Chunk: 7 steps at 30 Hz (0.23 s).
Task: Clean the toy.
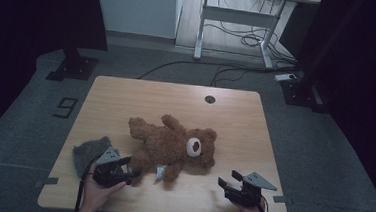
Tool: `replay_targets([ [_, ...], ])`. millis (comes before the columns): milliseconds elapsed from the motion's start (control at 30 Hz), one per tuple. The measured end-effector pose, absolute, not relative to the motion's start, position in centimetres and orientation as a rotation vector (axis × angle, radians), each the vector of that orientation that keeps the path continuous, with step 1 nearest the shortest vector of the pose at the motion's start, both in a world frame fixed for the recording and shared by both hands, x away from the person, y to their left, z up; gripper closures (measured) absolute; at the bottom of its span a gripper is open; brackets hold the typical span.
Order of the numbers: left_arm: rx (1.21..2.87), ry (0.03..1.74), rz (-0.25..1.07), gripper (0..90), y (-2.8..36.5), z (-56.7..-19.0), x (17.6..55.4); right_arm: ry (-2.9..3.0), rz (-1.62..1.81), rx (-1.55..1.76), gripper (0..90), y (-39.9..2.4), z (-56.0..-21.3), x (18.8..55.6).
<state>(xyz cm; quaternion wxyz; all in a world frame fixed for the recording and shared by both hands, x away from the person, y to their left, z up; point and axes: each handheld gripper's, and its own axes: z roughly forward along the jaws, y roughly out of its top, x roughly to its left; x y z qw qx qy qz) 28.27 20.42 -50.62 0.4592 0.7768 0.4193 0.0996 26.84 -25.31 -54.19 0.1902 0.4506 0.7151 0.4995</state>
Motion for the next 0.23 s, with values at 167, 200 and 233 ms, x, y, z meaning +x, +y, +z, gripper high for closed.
replay_targets([
  [167,1.913,1.035,0.237,30.4,20.45,-50.64,28.37,2.018,1.405,1.263,31.6,-25.11,-54.34,27.01],
  [200,1.912,1.037,0.236,30.4,20.46,-50.63,28.37,2.020,1.405,1.261,31.6,-25.08,-54.34,27.03],
  [233,1.910,1.039,0.234,30.4,20.44,-50.63,28.38,2.024,1.404,1.257,31.6,-25.07,-54.32,27.01],
])
